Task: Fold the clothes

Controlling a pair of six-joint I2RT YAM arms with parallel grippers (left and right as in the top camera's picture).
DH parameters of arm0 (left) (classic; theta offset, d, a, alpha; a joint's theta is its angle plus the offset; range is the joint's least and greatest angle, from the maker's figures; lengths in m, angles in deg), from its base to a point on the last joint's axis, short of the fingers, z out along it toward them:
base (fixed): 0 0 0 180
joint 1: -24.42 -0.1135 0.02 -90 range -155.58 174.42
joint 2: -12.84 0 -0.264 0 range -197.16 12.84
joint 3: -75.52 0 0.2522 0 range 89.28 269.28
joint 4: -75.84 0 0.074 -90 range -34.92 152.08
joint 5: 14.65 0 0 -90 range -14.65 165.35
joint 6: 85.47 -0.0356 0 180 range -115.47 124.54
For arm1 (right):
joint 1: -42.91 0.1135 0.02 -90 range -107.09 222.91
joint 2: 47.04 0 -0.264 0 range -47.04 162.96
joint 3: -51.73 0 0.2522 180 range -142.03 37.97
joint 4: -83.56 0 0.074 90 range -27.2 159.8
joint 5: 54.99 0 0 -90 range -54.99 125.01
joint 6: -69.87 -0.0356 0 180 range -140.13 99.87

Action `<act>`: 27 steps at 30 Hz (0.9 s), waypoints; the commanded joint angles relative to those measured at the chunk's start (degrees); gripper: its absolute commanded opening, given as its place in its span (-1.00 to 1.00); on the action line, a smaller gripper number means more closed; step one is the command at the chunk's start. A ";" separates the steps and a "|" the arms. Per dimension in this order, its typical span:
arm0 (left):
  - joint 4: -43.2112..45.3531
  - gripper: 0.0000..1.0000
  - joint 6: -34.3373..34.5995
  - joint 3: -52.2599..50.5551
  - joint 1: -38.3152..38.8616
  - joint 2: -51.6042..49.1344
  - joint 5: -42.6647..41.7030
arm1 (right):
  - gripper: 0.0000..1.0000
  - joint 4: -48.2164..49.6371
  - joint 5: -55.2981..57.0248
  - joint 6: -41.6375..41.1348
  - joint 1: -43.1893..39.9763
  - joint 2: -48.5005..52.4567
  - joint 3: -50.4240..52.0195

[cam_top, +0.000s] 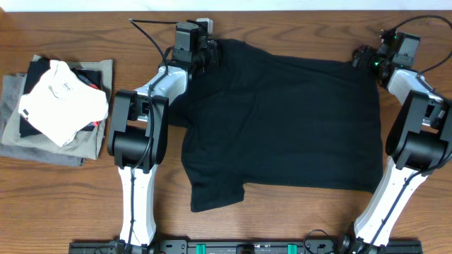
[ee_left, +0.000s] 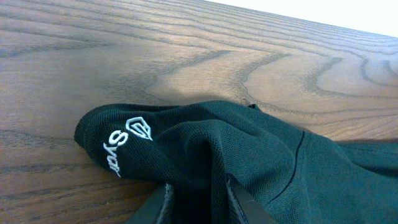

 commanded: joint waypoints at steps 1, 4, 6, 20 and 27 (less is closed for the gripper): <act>-0.09 -0.49 -0.11 1.49 -0.02 0.04 -0.37 | 0.36 -2.80 5.77 2.10 1.86 1.46 0.42; -0.11 -0.49 -0.11 1.49 -0.02 0.04 -0.37 | 0.35 -4.20 7.56 2.97 2.14 1.46 0.44; -0.09 -0.49 -0.11 1.49 -0.02 0.04 -0.37 | 0.33 -5.07 8.61 3.15 2.10 1.46 0.42; 0.33 -0.52 -0.15 1.49 -0.13 0.04 -0.35 | -0.98 -5.73 10.12 2.91 2.01 1.44 0.37; -1.05 -0.62 -2.56 1.49 -0.13 3.19 -0.37 | -0.98 -13.38 12.66 2.86 1.95 0.37 -5.16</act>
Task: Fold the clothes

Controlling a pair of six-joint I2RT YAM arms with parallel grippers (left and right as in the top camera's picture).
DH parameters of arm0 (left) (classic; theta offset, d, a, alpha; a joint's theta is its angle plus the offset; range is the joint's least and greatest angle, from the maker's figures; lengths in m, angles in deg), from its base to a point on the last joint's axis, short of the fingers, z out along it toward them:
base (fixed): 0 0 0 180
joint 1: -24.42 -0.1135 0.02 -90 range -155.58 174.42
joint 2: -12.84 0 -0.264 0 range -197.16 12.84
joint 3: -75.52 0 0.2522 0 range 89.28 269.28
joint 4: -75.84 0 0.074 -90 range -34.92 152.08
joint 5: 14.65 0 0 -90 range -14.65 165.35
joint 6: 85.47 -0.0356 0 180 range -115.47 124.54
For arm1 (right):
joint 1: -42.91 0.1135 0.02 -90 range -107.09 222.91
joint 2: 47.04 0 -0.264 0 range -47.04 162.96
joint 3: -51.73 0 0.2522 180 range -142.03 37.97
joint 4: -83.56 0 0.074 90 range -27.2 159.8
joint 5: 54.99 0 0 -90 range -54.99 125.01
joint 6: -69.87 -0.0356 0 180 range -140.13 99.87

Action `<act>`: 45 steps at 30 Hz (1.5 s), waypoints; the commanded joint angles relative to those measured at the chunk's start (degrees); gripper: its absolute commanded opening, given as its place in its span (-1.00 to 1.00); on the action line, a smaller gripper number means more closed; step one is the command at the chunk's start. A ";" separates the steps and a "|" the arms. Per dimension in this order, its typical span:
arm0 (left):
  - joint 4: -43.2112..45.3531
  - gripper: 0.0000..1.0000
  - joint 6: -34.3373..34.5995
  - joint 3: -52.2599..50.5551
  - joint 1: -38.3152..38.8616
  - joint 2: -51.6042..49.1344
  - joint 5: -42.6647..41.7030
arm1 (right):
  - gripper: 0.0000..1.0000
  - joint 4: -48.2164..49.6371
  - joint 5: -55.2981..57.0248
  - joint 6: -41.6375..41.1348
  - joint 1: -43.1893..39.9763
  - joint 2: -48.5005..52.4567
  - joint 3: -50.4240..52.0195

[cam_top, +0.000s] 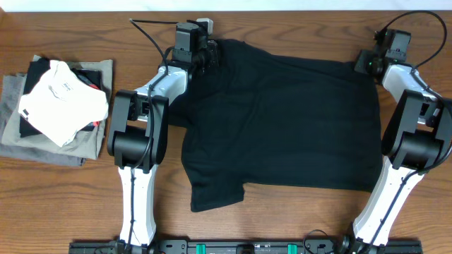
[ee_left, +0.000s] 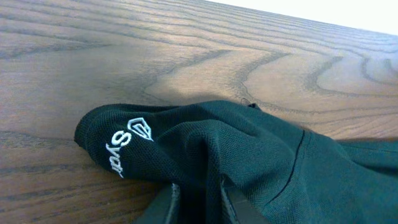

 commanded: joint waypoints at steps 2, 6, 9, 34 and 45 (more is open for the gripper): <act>-2.49 -0.63 -1.86 1.46 -0.13 4.96 -0.35 | -0.98 -7.54 5.22 0.04 0.13 -0.24 -4.28; -7.76 -0.63 -3.41 1.46 -0.20 8.63 -0.31 | -0.98 -15.13 7.65 0.02 -0.17 -2.14 -7.61; -12.22 -0.63 -3.37 1.46 -0.50 11.78 1.66 | -0.98 -19.71 7.61 -1.81 -0.83 -4.15 -8.35; -17.29 0.54 -5.70 1.46 -1.57 7.28 -5.95 | -0.98 -30.08 0.68 -4.09 -2.40 -10.97 -8.31; -7.65 0.53 -5.73 1.46 -1.51 1.77 -7.48 | -0.98 -30.10 0.68 -4.04 -2.32 -10.97 -8.31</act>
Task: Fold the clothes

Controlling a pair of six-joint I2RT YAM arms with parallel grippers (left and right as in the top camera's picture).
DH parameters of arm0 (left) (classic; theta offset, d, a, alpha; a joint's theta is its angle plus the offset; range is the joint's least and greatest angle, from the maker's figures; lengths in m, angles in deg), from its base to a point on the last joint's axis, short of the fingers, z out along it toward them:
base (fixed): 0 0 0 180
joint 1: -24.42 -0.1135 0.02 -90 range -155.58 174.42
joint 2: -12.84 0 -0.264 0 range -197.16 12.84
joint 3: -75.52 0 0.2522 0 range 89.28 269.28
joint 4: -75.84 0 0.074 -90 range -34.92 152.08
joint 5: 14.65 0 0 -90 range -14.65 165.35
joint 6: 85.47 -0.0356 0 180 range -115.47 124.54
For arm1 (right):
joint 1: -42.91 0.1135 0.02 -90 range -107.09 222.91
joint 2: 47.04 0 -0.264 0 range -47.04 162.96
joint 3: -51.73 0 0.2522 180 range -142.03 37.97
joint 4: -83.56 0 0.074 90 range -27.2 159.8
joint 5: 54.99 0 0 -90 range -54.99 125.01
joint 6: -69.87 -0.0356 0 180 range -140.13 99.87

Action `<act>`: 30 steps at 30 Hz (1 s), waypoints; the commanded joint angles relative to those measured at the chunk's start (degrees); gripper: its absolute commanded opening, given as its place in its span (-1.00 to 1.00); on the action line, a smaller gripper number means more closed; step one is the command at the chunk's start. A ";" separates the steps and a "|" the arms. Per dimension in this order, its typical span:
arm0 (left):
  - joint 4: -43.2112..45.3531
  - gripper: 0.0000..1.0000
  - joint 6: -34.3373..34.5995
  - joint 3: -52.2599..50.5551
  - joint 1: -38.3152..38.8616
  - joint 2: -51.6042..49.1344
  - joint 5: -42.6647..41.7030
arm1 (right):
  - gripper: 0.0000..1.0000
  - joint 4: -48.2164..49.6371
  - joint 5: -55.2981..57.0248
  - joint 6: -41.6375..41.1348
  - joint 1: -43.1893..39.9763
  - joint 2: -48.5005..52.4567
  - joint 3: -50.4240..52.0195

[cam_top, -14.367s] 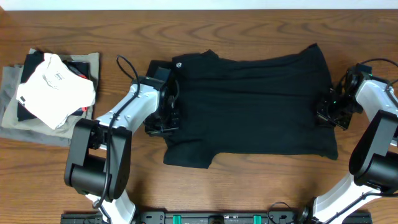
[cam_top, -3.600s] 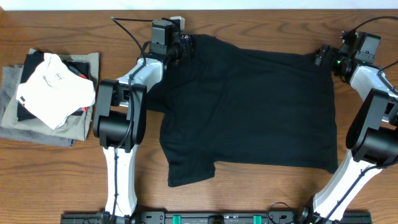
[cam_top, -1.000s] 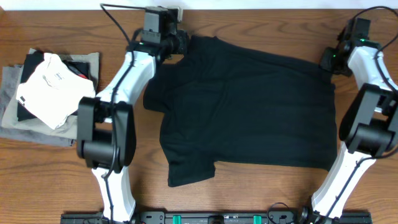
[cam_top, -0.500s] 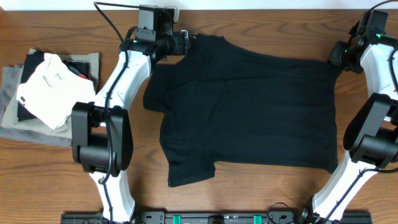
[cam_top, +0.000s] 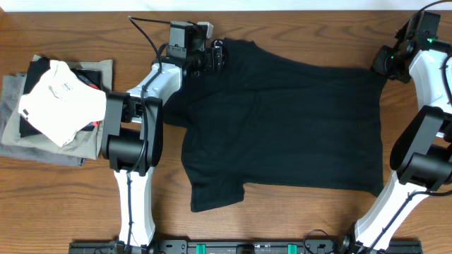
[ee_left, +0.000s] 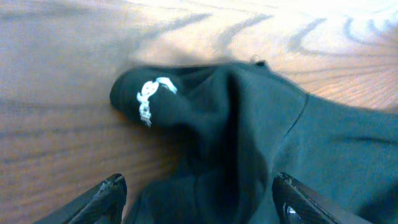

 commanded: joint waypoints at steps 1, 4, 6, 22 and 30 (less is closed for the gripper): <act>1.55 0.54 -0.37 0.96 -0.07 -0.74 -1.31 | -0.98 0.00 -0.50 -0.79 0.11 -1.01 -0.90; 3.02 0.53 -0.39 0.96 -0.07 -0.83 -1.31 | -0.98 0.00 -0.50 -0.79 0.11 -1.01 -0.90; 4.24 0.53 -0.39 0.96 -0.09 -0.83 -1.31 | -0.98 -0.07 -0.50 -0.76 0.11 -1.01 -0.90; 4.87 0.07 -1.92 0.96 0.33 -1.64 -3.78 | -0.98 -0.35 -1.99 -0.79 0.22 -1.01 -0.90; 4.61 -0.87 -2.69 0.96 0.57 -1.49 -4.31 | -0.98 -0.55 -1.97 -0.76 0.76 -1.01 -0.90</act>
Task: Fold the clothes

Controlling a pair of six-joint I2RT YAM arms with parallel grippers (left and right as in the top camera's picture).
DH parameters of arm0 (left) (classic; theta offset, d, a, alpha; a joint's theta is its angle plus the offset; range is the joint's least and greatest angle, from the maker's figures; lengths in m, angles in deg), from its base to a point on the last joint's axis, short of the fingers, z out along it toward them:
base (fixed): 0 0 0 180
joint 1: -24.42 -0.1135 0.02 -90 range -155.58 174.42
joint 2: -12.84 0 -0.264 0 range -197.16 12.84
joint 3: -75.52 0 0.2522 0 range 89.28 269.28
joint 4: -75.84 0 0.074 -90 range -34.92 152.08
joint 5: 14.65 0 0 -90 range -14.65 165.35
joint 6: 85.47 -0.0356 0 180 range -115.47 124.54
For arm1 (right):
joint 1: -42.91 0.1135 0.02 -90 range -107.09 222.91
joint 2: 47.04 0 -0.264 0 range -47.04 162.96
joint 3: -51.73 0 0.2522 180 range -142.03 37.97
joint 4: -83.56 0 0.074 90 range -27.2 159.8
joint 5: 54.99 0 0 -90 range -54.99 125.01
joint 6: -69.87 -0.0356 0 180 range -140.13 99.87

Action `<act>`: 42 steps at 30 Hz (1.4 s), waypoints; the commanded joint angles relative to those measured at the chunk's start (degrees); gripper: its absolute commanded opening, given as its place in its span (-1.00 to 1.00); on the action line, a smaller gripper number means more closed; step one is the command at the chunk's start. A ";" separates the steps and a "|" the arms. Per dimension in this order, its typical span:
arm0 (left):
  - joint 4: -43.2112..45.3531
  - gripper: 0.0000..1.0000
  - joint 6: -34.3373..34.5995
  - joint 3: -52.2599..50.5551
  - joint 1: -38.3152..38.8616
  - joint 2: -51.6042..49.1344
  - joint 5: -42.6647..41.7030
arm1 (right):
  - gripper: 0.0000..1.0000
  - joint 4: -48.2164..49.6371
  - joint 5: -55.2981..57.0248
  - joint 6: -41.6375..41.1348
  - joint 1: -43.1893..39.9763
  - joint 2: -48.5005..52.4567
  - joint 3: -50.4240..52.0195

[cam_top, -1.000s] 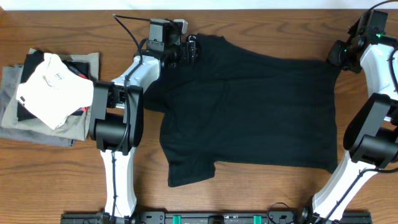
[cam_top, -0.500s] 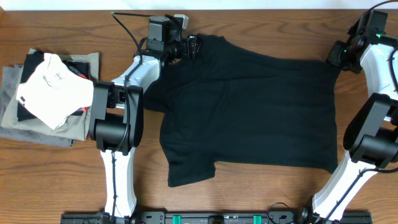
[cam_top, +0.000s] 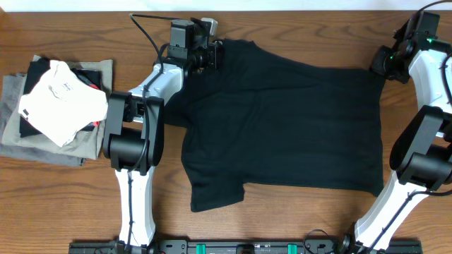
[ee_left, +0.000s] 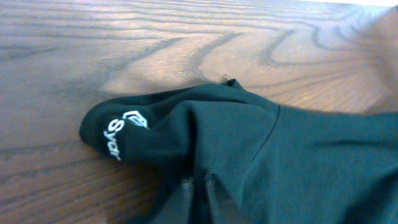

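Observation:
A black T-shirt [cam_top: 282,127] lies spread flat across the middle of the wooden table [cam_top: 296,219]. My left gripper [cam_top: 214,53] sits at its far left corner. In the left wrist view that gripper [ee_left: 198,186] is shut on a fold of the dark cloth [ee_left: 298,162], just behind a rounded sleeve end with a white logo [ee_left: 121,127]. My right gripper [cam_top: 381,65] is at the shirt's far right corner; the cloth runs up into it and it looks shut on that corner.
A pile of folded clothes [cam_top: 42,137] with a white garment [cam_top: 62,99] on top lies at the left edge. Both arm bases stand at the near edge, on either side of the shirt. The table's far edge is just behind both grippers.
My left gripper stood wide open over the sleeve end; now its fingers are shut on the cloth. It has moved slightly toward the shirt. The right arm and the shirt have stayed put.
At first both grippers were at the shirt's far corners, the left shut on the cloth. The right gripper then stood farther right and back, with the shirt's right corner drawn out after it, while the left stood open. Now the left is shut on the cloth again.

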 commanded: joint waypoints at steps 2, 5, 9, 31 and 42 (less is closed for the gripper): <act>-1.14 -0.88 -0.83 0.94 0.11 -0.22 -0.83 | -0.98 -0.26 -0.39 -0.76 0.50 -1.01 -0.90; -3.98 -0.88 -0.83 0.94 0.13 1.53 -0.85 | -0.98 -0.76 -0.39 -0.76 0.48 -1.01 -0.90; -10.16 -0.88 -0.92 0.94 0.13 5.11 -0.83 | -0.99 -2.01 -0.39 -0.79 0.48 -1.18 -0.90; -40.79 -0.88 -5.14 0.94 -0.04 17.35 6.88 | -0.98 -17.16 2.97 -1.66 -0.61 -7.06 -0.90; -52.37 -0.88 -5.18 0.94 -0.52 17.33 22.29 | -0.98 -20.65 8.02 -2.78 -3.41 -7.06 -0.90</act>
